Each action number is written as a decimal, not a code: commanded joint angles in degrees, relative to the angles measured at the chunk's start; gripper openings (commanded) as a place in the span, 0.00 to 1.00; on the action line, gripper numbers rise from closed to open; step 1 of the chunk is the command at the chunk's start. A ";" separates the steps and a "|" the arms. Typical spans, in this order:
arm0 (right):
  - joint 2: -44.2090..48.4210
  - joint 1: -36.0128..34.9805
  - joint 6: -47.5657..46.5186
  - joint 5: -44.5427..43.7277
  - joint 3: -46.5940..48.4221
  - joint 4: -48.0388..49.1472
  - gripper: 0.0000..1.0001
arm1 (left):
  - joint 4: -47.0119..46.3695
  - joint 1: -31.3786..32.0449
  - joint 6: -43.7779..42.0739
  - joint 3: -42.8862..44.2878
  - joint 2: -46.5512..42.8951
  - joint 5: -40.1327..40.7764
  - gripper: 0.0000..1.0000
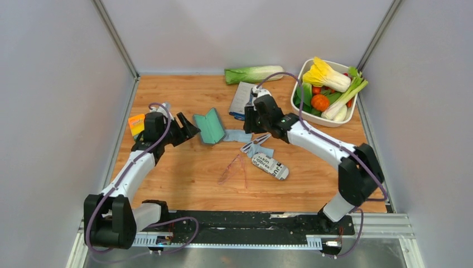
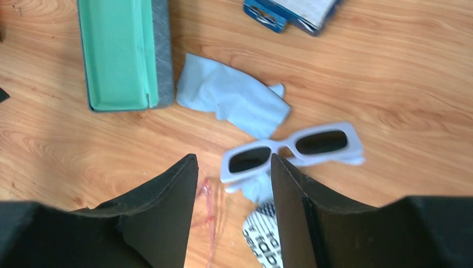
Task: Organize the sunglasses
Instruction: Place the sunglasses case at the center of the board, then pick up the sunglasses case from the center of the board.
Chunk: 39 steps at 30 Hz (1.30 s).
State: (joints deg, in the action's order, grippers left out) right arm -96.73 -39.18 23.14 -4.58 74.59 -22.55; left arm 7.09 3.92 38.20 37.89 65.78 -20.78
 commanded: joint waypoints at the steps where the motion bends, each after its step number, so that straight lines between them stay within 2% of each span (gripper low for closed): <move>1: 11.70 0.24 -0.90 -5.43 -8.56 5.49 0.56 | 1.25 1.69 -2.25 1.75 -3.46 1.44 0.76; 5: 19.89 0.68 -0.55 -6.94 -15.42 7.95 0.62 | 2.22 3.37 -3.48 2.45 -2.41 4.51 0.76; 17: 28.70 1.74 -0.19 -10.89 -23.17 6.73 0.61 | 5.11 5.74 -3.92 5.61 1.45 9.95 0.76; 20: 28.79 1.83 -0.28 -11.59 -24.49 6.55 0.56 | 7.23 6.89 -4.09 7.55 2.95 14.35 0.76; 28: 23.87 1.83 -0.02 -9.75 -25.80 5.67 0.47 | 6.27 7.33 -3.04 9.92 11.02 16.29 0.74; 35: 24.48 1.74 1.39 -6.33 -31.34 4.97 0.54 | 2.05 7.24 -2.25 10.89 16.92 15.77 0.71; 37: 24.22 1.30 1.30 -3.78 -32.22 4.53 0.62 | 0.91 7.33 -2.07 11.33 18.85 14.98 0.70; 39: 23.87 -0.10 0.60 -2.46 -32.84 3.92 0.78 | -1.02 7.24 -1.72 11.68 20.35 14.19 0.70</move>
State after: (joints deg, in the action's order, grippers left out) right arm -72.97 -37.74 24.03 -10.68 42.63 -18.70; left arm 11.22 10.92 35.77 46.63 84.36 -5.52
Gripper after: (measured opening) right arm 0.661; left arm 0.705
